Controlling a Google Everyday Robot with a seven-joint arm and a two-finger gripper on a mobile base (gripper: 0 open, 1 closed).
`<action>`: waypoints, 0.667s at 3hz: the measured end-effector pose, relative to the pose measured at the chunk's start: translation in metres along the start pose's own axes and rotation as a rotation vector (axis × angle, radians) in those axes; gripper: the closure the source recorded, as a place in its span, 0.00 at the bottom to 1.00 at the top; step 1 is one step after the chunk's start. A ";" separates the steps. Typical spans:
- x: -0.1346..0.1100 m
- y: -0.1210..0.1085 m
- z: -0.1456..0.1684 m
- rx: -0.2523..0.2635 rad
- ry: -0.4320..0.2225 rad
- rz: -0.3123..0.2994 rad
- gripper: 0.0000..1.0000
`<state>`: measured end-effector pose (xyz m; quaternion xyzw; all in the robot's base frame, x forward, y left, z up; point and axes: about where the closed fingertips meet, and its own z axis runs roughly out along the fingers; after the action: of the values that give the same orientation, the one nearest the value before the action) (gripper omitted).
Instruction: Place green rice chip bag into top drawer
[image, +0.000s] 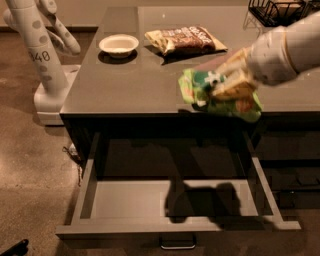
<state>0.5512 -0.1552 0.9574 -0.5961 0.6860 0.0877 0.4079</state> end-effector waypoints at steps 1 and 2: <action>0.006 0.057 0.004 -0.048 0.023 0.009 1.00; 0.022 0.102 0.029 -0.112 0.078 0.035 1.00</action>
Offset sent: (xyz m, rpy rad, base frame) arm -0.1085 0.0438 -0.1268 -0.1060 0.2298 0.0199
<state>0.4753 -0.1259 0.8865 -0.6089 0.7057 0.1100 0.3452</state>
